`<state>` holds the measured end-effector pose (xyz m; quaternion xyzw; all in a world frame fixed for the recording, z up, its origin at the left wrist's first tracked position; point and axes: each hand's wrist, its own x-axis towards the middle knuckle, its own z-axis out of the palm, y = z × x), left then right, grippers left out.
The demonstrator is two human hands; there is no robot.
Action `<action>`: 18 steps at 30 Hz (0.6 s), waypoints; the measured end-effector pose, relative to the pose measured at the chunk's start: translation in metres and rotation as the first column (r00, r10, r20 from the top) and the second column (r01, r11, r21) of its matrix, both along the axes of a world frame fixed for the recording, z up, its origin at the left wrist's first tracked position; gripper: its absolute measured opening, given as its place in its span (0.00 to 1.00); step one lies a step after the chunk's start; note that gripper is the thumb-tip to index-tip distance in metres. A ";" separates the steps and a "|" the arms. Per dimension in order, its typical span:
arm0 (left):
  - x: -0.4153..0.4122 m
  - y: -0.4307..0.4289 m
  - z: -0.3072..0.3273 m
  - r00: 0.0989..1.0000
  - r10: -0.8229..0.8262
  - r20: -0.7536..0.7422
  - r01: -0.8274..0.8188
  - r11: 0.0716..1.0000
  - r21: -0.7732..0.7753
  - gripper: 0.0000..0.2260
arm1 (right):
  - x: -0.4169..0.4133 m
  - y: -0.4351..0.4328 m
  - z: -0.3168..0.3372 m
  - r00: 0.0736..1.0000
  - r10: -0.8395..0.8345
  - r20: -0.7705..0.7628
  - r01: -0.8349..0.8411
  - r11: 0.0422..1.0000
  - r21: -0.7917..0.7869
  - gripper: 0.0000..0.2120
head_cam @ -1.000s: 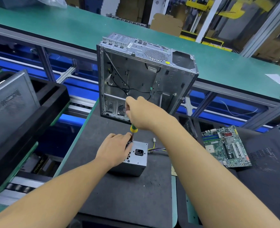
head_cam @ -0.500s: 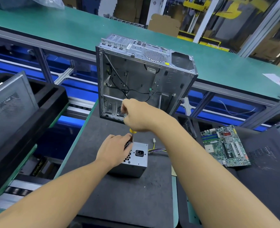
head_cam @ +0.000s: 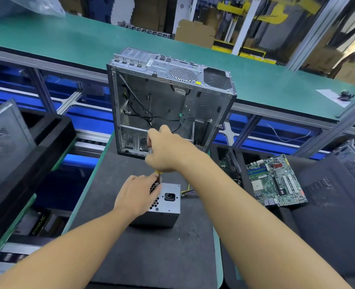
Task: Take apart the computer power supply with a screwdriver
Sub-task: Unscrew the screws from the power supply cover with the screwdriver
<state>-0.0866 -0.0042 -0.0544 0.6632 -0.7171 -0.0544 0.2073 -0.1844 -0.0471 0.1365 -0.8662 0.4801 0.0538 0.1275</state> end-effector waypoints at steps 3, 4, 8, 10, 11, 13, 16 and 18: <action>0.000 0.001 0.001 1.000 -0.004 -0.003 0.004 1.000 -0.011 0.09 | 0.000 0.001 -0.002 0.998 -0.059 -0.026 0.056 0.993 -0.105 0.13; 0.000 0.001 0.001 1.000 -0.003 -0.002 0.003 1.000 -0.007 0.08 | 0.000 0.001 -0.002 0.998 -0.061 -0.029 0.057 0.990 -0.127 0.14; 0.001 0.000 -0.003 1.000 -0.005 0.006 0.005 1.000 0.001 0.05 | 0.001 0.000 -0.002 0.999 -0.004 -0.042 -0.001 0.994 -0.109 0.08; 0.001 -0.001 -0.004 1.000 -0.003 0.006 0.003 1.000 0.006 0.05 | 0.001 0.000 0.002 0.999 -0.001 -0.047 0.000 1.000 -0.023 0.11; 0.001 -0.001 -0.004 1.000 -0.002 0.004 0.002 1.000 0.002 0.05 | 0.002 0.000 0.004 0.999 0.002 -0.053 -0.001 1.000 0.005 0.13; 0.002 -0.001 -0.005 1.000 -0.001 -0.004 0.001 1.000 -0.005 0.05 | 0.002 0.000 0.006 0.998 0.004 -0.064 -0.002 1.000 0.022 0.14; 0.001 -0.001 -0.004 1.000 -0.002 -0.009 0.002 1.000 0.010 0.05 | 0.001 -0.001 0.005 0.996 -0.053 -0.075 0.051 0.998 -0.027 0.15; 0.001 0.000 -0.003 1.000 -0.003 -0.005 0.003 1.000 0.031 0.06 | 0.001 -0.002 0.004 0.994 -0.090 -0.068 0.086 0.994 -0.064 0.16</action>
